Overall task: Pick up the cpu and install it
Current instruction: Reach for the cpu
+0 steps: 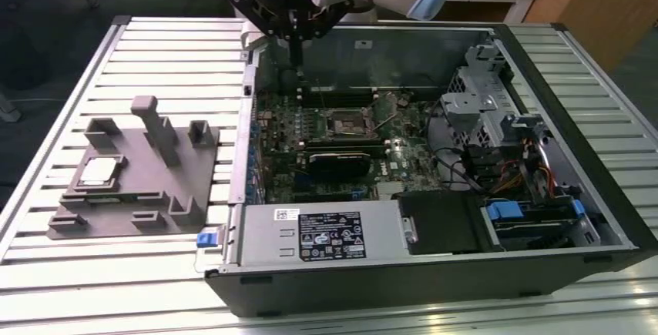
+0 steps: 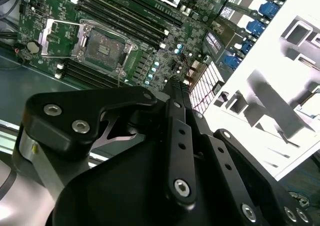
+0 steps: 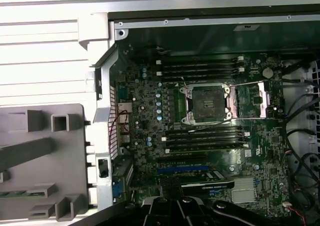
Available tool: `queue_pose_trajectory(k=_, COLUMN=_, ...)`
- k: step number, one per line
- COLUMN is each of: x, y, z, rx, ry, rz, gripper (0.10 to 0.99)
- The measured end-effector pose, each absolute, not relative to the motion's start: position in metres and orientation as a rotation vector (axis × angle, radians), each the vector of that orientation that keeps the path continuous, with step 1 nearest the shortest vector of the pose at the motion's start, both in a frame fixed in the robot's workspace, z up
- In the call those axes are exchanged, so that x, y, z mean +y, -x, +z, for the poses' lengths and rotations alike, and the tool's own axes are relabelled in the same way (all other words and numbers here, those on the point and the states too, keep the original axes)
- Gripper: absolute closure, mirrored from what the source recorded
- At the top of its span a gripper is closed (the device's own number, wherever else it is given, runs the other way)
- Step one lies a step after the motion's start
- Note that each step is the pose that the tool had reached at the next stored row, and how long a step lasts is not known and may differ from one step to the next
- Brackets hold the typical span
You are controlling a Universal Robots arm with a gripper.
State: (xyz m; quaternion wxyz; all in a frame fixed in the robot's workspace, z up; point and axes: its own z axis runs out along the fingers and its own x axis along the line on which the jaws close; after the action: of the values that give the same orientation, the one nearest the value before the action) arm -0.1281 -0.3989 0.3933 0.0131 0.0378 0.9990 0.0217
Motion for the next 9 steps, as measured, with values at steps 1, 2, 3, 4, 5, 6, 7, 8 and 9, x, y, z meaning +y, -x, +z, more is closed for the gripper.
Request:
queue_pose_trajectory(k=1, x=-0.3989, y=0.1287, z=0.3933, rx=3.112, ry=-0.118, rz=0.068, gripper=0.98)
queue_pose_trajectory(k=2, x=-0.3989, y=0.1293, z=0.3933, rx=3.113, ry=-0.118, rz=0.068, gripper=0.98)
queue_pose_trajectory(k=3, x=-0.3989, y=0.1298, z=0.3933, rx=3.112, ry=-0.118, rz=0.068, gripper=0.98)
queue_pose_trajectory(k=4, x=-0.3989, y=0.1304, z=0.3933, rx=3.112, ry=-0.118, rz=0.068, gripper=0.98)
queue_pose_trajectory(k=5, x=-0.3989, y=0.1309, z=0.3932, rx=3.112, ry=-0.118, rz=0.068, gripper=0.98)
queue_pose_trajectory(k=6, x=-0.3989, y=0.1314, z=0.3932, rx=3.112, ry=-0.118, rz=0.068, gripper=0.98)
queue_pose_trajectory(k=7, x=-0.3989, y=0.1319, z=0.3932, rx=3.113, ry=-0.118, rz=0.068, gripper=0.98)
queue_pose_trajectory(k=8, x=-0.3989, y=0.1325, z=0.3932, rx=3.112, ry=-0.118, rz=0.068, gripper=0.98)
queue_pose_trajectory(k=9, x=-0.3989, y=0.133, z=0.3932, rx=3.112, ry=-0.118, rz=0.068, gripper=0.98)
